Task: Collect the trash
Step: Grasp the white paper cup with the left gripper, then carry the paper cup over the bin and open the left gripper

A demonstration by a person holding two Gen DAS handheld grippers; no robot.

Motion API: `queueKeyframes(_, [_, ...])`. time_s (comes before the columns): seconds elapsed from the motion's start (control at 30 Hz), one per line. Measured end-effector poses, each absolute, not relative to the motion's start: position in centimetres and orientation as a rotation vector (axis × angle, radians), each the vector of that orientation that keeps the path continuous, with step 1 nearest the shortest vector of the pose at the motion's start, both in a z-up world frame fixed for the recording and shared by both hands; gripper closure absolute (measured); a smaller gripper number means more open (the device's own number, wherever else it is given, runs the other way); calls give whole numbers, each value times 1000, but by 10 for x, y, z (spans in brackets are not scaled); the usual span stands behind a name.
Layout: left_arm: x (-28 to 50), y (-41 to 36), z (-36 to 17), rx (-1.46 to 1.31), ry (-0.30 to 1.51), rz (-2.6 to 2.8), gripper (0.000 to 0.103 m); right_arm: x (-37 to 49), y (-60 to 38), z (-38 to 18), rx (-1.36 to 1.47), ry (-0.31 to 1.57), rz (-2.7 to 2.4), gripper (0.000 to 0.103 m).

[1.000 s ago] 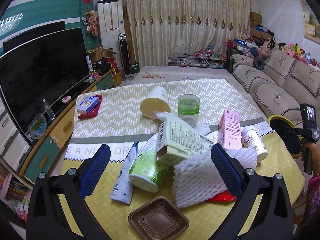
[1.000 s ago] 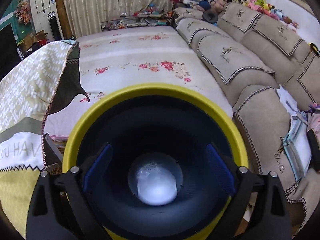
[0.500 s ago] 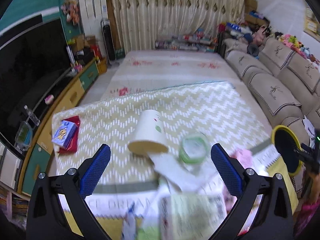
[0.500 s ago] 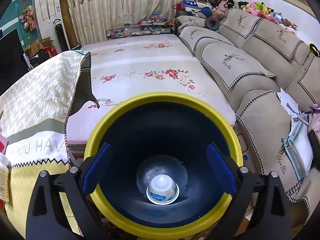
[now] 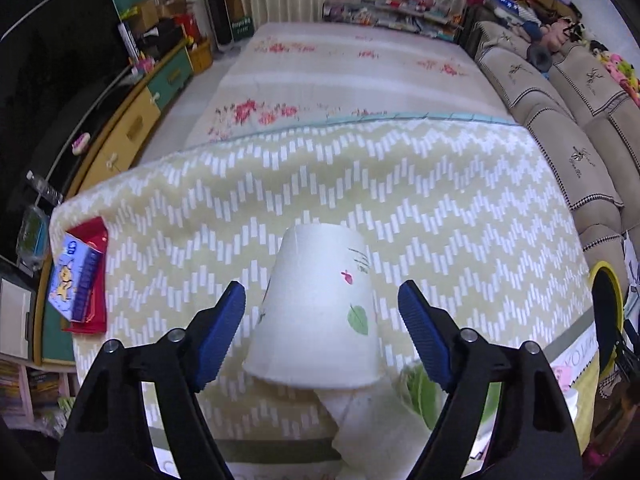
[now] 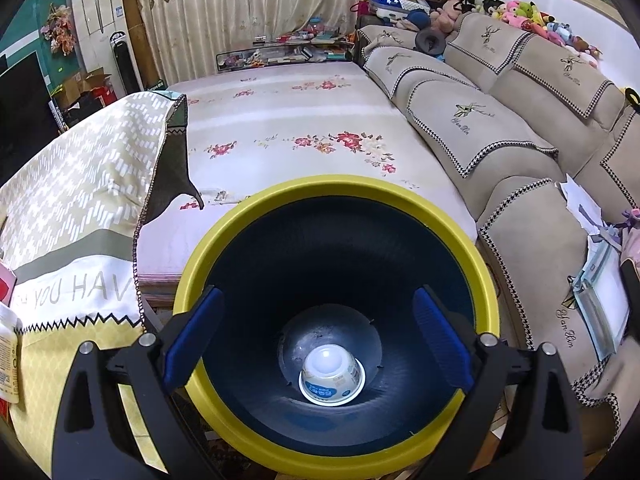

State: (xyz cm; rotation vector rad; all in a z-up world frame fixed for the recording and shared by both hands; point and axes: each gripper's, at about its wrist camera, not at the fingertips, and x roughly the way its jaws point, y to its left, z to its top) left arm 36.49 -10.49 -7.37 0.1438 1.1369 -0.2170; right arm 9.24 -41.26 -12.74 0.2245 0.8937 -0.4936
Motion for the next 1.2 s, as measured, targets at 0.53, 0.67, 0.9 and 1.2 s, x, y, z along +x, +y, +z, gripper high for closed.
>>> queueKeyframes(0.53, [370, -90, -51, 141, 1053, -181, 41, 85, -413, -126, 245, 883, -490, 12])
queueKeyframes(0.67, [346, -92, -3, 150, 931, -187, 40, 78, -415, -118, 242, 864, -496, 12])
queueKeyframes(0.9, [273, -160, 63, 207, 812, -383, 39, 52, -418, -101, 210, 829, -521, 12])
queueKeyframes(1.2, [170, -338, 47, 310, 808, -812, 39, -13, -440, -84, 233, 757, -600, 11])
